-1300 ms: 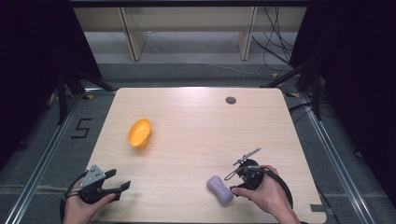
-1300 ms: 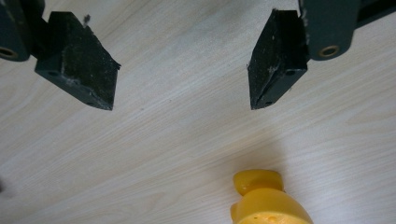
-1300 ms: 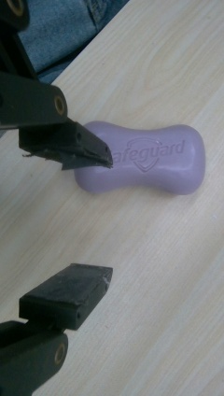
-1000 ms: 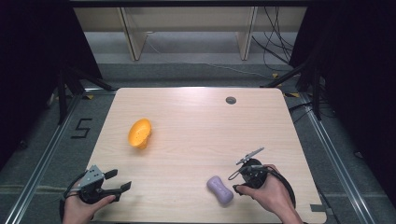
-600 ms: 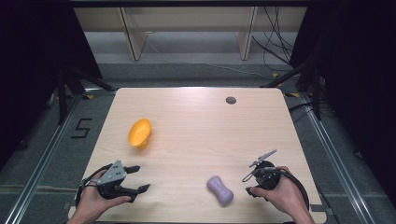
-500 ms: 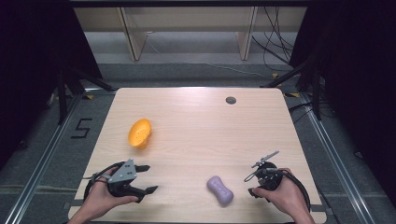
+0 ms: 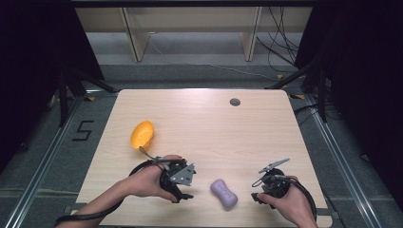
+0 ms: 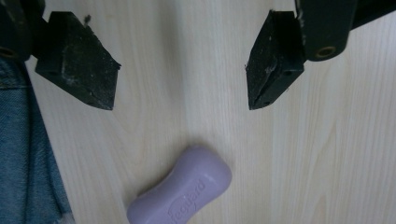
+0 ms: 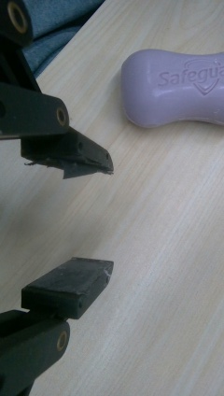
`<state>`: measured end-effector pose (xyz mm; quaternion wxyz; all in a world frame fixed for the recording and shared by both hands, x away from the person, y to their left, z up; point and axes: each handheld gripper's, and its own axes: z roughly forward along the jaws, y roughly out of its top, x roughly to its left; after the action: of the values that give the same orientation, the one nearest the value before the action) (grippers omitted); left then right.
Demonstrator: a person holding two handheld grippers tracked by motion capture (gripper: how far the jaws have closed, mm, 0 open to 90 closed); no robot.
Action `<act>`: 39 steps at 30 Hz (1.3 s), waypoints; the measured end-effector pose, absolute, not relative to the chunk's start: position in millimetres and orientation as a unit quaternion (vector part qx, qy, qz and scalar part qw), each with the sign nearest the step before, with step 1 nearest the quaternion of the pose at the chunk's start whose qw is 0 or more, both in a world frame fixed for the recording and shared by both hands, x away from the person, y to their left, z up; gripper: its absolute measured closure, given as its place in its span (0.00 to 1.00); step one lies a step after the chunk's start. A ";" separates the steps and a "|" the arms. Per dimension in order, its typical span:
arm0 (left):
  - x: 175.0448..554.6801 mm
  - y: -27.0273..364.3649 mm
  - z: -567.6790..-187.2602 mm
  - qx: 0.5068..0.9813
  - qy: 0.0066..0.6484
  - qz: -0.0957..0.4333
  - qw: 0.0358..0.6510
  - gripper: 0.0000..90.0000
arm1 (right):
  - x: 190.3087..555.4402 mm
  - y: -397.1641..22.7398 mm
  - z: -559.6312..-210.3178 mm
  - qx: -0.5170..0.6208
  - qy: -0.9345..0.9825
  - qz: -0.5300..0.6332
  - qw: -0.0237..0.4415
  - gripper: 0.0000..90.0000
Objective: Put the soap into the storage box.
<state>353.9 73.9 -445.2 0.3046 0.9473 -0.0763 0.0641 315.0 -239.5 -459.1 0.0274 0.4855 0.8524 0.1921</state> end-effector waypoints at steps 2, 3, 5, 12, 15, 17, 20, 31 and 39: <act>357.8 62.7 -445.6 0.946 -0.092 0.052 0.305 0.27 | 311.8 -240.2 -460.0 0.496 0.845 0.198 0.023 0.51; 359.1 57.1 -446.2 0.947 -0.103 0.050 0.300 0.27 | 311.9 -241.7 -461.0 0.494 0.845 0.204 0.031 0.51; 361.3 46.3 -447.1 0.946 -0.122 0.040 0.297 0.27 | 309.4 -243.7 -459.8 0.501 0.839 0.211 0.032 0.51; 367.1 17.7 -458.3 0.946 -0.152 0.016 0.287 0.28 | 301.3 -253.2 -461.0 0.519 0.823 0.228 0.046 0.51; 368.0 12.2 -459.5 0.947 -0.164 0.013 0.277 0.28 | 301.0 -255.7 -462.7 0.515 0.824 0.232 0.052 0.51; 367.8 6.9 -460.9 0.947 -0.169 0.010 0.274 0.28 | 300.5 -256.0 -462.1 0.517 0.823 0.229 0.055 0.51; 369.1 -0.5 -460.8 0.947 -0.187 0.014 0.260 0.28 | 299.8 -257.1 -461.8 0.520 0.820 0.233 0.057 0.51; 368.2 -24.0 -465.3 0.948 -0.208 0.009 0.240 0.28 | 301.0 -258.3 -463.4 0.522 0.820 0.228 0.056 0.50; 366.0 -31.9 -468.7 0.948 -0.220 0.003 0.231 0.27 | 300.2 -258.2 -462.2 0.523 0.820 0.225 0.050 0.50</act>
<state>366.0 -31.9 -468.7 0.2306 0.9479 -0.2197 0.0033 300.2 -258.2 -462.2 0.0497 0.5233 0.8204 0.2251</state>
